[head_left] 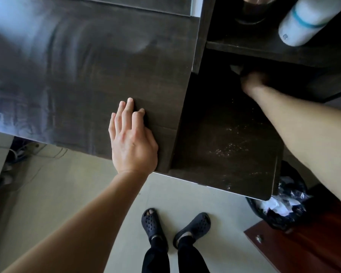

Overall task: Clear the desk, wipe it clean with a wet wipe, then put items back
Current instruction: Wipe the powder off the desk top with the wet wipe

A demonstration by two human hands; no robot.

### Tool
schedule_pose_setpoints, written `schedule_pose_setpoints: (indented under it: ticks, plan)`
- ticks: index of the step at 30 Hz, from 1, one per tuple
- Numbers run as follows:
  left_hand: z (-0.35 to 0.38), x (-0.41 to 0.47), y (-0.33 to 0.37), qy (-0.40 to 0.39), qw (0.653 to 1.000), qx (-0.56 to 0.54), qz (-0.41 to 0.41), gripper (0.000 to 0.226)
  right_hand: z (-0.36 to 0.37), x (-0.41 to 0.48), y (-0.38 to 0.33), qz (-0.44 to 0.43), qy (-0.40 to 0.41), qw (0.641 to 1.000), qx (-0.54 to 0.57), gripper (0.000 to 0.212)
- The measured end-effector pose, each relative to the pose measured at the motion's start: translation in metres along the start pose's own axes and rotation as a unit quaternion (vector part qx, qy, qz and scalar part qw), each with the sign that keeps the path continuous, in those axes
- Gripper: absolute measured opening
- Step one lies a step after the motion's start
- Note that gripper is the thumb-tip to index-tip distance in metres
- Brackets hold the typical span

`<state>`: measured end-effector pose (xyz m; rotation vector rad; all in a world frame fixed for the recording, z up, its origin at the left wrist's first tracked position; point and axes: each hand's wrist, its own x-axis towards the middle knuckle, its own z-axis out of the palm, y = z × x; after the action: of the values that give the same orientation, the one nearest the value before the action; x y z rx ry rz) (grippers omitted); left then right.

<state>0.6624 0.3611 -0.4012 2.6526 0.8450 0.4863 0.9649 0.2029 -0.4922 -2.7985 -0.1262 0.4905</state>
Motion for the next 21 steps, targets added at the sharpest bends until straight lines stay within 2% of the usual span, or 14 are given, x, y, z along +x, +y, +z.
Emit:
schedule_pose_setpoints:
  ticks: [2,3,4,6,8,9,11,12,13,14,16,18,20,21]
  plan:
    - [0.0,0.0,0.0,-0.003,1.0,0.0,0.002,0.038,0.015,-0.024,0.008,-0.007,0.033,0.999,0.023,0.017]
    - [0.0,0.0,0.0,-0.005,1.0,0.001,0.002,0.037,0.024,-0.046,0.021,-0.035,0.062,0.995,0.065,0.014]
    - [-0.001,0.0,0.0,-0.006,1.0,0.002,0.002,0.036,0.028,-0.078,0.032,-0.097,0.045,0.993,0.051,0.012]
    - [-0.001,0.0,0.0,-0.005,1.0,0.003,0.0,0.034,0.028,-0.142,0.046,-0.194,-0.065,0.977,0.062,0.008]
    - [-0.002,0.0,0.002,-0.007,1.0,0.003,-0.001,0.033,0.02,-0.181,0.053,-0.246,-0.214,0.944,0.05,0.012]
    - [-0.002,0.0,0.002,-0.007,1.0,0.003,-0.001,0.033,0.016,-0.177,0.048,-0.26,-0.239,0.934,0.062,0.012]
    - [-0.001,0.0,0.002,-0.006,1.0,0.001,-0.003,0.033,0.011,-0.139,0.032,-0.24,-0.163,0.947,0.135,0.013]
    - [-0.002,0.001,0.002,-0.005,1.0,0.001,-0.003,0.033,0.01,-0.108,0.024,-0.207,-0.082,0.962,0.158,0.015]
    - [-0.001,0.0,0.002,-0.005,1.0,0.002,-0.003,0.033,0.003,-0.079,0.014,-0.157,-0.009,0.978,0.139,0.014]
    - [-0.002,0.0,0.002,-0.005,1.0,0.003,-0.003,0.033,-0.001,-0.056,0.006,-0.125,0.024,0.986,0.111,0.012]
    - [-0.002,0.0,0.003,-0.005,1.0,0.004,-0.002,0.033,0.006,-0.034,0.007,-0.08,0.027,0.99,0.116,0.023]
    - [-0.002,-0.001,0.002,-0.007,1.0,0.002,-0.002,0.034,0.022,-0.051,0.014,-0.086,0.028,0.994,0.062,0.027]
    - [-0.002,0.0,0.001,-0.007,1.0,0.003,-0.002,0.034,0.037,-0.099,0.023,-0.156,0.017,0.985,0.077,0.029]
    - [-0.002,-0.001,0.001,-0.008,1.0,0.003,-0.003,0.034,0.044,-0.128,0.03,-0.205,-0.014,0.975,0.084,0.029]
